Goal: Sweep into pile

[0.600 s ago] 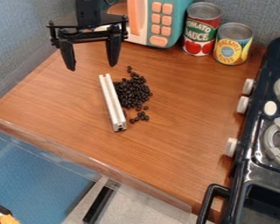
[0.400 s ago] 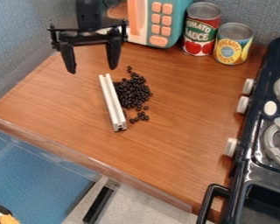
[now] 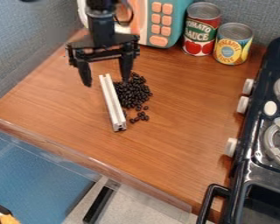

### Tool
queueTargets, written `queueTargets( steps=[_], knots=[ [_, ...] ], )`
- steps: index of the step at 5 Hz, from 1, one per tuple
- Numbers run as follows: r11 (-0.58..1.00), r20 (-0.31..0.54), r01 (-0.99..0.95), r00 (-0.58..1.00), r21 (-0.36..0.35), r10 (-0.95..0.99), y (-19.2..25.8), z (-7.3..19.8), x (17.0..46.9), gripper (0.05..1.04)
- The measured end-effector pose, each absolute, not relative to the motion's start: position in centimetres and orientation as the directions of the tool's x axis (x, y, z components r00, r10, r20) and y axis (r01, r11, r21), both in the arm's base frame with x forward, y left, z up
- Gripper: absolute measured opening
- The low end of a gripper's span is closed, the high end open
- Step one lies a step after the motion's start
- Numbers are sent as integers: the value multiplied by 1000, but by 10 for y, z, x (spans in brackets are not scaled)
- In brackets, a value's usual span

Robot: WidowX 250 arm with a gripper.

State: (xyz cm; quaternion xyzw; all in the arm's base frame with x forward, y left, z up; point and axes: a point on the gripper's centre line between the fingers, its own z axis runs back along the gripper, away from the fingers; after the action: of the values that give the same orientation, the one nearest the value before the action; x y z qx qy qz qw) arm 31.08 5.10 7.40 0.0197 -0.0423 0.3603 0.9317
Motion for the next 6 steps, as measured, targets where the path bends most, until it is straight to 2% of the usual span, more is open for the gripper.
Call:
queueTargets(
  steps=[2,3,4,6],
  knots=[
    [724,156,-690,713,-21,684,56,39,325,1001],
    [722,146,-691,715,5,684,60,26,324,1001],
    [719,147,-695,713,12,686,64,26,323,966],
    [714,141,-700,706,-5,694,64,25,324,363]
  ],
)
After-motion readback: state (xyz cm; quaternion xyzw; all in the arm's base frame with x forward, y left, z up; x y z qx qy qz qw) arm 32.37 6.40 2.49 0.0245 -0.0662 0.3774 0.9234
